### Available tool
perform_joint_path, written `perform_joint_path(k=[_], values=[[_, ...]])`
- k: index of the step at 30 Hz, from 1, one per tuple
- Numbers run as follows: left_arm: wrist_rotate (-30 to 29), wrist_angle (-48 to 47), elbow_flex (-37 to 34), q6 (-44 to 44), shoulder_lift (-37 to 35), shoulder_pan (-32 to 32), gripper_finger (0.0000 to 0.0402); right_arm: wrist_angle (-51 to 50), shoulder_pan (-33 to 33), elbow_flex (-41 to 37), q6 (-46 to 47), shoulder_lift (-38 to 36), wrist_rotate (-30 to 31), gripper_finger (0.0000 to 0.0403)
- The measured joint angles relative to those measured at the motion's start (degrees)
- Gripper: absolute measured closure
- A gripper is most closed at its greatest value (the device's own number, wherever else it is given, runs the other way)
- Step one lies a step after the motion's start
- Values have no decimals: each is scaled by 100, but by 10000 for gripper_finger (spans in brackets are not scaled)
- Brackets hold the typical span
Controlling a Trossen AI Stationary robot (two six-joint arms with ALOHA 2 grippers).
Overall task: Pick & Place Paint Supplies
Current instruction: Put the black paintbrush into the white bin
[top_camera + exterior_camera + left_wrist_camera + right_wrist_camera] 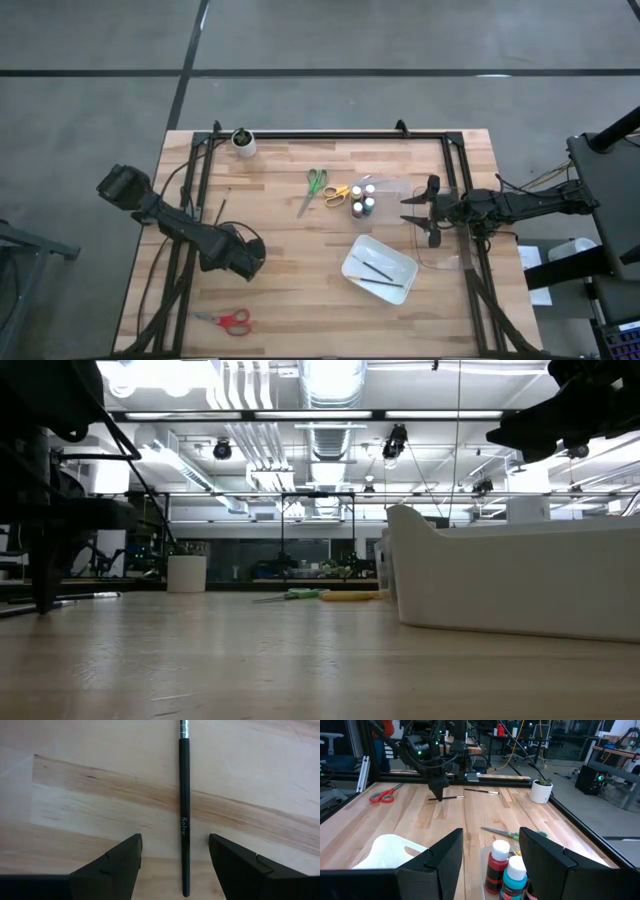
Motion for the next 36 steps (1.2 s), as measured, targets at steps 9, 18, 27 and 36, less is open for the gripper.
perform_joint_path(k=[9, 18, 27, 36], values=[[47, 48, 7, 269, 8, 161, 167, 0, 0, 0, 0, 0, 0, 211], [-87, 41, 233, 292, 43, 212, 167, -1, 1, 0, 0, 1, -2, 211], [47, -62, 179, 270, 40, 205, 167, -2, -1, 0, 0, 2, -2, 211], [98, -58, 136, 253, 28, 206, 194, -2, 1, 0, 0, 0, -2, 211]])
